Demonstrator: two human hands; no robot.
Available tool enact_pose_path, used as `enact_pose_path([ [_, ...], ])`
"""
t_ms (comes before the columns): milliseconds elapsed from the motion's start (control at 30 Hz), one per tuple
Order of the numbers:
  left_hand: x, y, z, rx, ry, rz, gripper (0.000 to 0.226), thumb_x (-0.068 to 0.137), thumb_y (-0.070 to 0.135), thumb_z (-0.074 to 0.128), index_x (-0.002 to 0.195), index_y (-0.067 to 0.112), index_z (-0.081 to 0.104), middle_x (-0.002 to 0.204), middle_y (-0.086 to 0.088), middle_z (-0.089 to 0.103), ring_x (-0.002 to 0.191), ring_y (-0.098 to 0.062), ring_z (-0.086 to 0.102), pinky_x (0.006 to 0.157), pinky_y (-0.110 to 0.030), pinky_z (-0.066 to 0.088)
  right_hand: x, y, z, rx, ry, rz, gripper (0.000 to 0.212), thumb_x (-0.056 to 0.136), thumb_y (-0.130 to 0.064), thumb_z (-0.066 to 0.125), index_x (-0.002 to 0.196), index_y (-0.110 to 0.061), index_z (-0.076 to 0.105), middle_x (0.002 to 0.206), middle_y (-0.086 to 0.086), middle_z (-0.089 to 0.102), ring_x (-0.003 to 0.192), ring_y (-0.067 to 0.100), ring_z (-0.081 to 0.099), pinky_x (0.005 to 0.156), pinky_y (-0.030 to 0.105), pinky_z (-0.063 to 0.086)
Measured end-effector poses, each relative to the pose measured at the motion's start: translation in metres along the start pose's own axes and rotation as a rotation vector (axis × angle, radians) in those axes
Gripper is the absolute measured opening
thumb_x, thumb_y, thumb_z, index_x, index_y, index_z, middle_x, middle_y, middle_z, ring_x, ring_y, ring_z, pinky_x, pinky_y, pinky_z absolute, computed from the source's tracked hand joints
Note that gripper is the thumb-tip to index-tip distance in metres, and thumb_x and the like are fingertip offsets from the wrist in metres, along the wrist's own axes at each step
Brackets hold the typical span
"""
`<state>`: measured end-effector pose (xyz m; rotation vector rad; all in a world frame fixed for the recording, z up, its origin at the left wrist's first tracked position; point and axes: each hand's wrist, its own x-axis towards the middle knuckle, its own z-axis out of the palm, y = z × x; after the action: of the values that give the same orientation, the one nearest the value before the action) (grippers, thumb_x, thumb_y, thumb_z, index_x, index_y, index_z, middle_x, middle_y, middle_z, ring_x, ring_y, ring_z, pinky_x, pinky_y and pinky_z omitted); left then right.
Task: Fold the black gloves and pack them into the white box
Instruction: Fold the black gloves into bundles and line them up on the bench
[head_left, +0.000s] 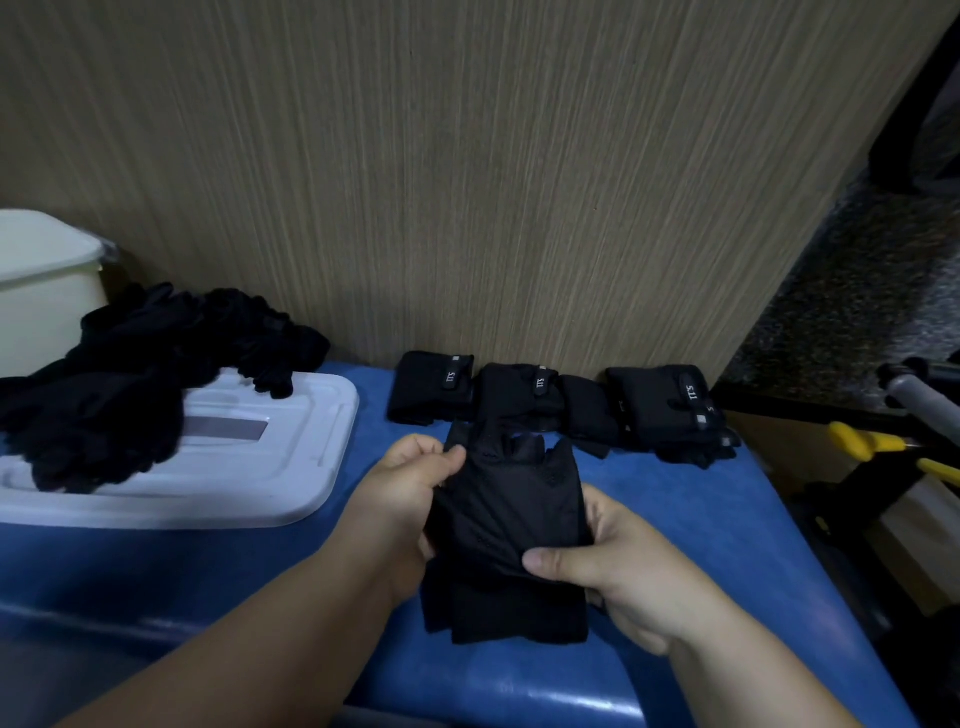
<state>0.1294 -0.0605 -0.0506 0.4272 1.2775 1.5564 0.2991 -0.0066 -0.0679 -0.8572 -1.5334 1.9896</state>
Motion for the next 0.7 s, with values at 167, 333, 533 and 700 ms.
enact_pose_path([
  [167,0.013,-0.014,-0.005,0.282,-0.005,-0.007,0.019,0.093,0.024,0.059,0.078,0.019,0.049,0.080,-0.008,0.054,0.077,-0.023,0.048,0.069,-0.038,0.037,-0.001,-0.002,-0.005,-0.064,0.001,0.064,0.047,0.075,-0.011,0.077,0.118,-0.005,0.058,0.110,0.013,0.071,0.099,0.027,0.068,0.080,0.036,0.057],
  [333,0.011,-0.018,-0.003,0.552,-0.048,0.072,0.036,0.087,0.033,0.066,0.113,0.021,0.044,0.108,0.007,0.058,0.090,-0.005,0.057,0.071,-0.020,0.044,0.009,0.005,-0.009,-0.458,0.375,-0.040,0.010,0.092,-0.019,0.062,0.103,-0.020,0.061,0.097,-0.001,0.072,0.096,0.017,0.068,0.077,0.023,0.052],
  [533,0.016,-0.018,-0.014,0.984,0.049,0.298,0.050,0.081,0.042,0.070,0.115,0.024,0.038,0.116,0.003,0.045,0.095,-0.010,0.049,0.084,-0.023,0.041,0.007,0.007,-0.012,-1.161,0.593,-0.244,0.067,0.086,-0.041,0.065,0.142,-0.028,0.032,0.130,-0.007,0.042,0.128,0.014,0.031,0.106,0.024,0.025],
  [700,0.017,-0.011,-0.024,1.139,0.031,0.249,0.025,0.092,0.041,0.053,0.096,0.017,0.044,0.073,-0.003,0.061,0.069,-0.019,0.056,0.068,-0.031,0.047,0.005,0.007,-0.014,-1.233,0.291,-0.318,0.050,0.081,-0.055,0.058,0.127,-0.034,0.057,0.127,-0.017,0.052,0.129,0.008,0.035,0.109,0.026,0.028],
])
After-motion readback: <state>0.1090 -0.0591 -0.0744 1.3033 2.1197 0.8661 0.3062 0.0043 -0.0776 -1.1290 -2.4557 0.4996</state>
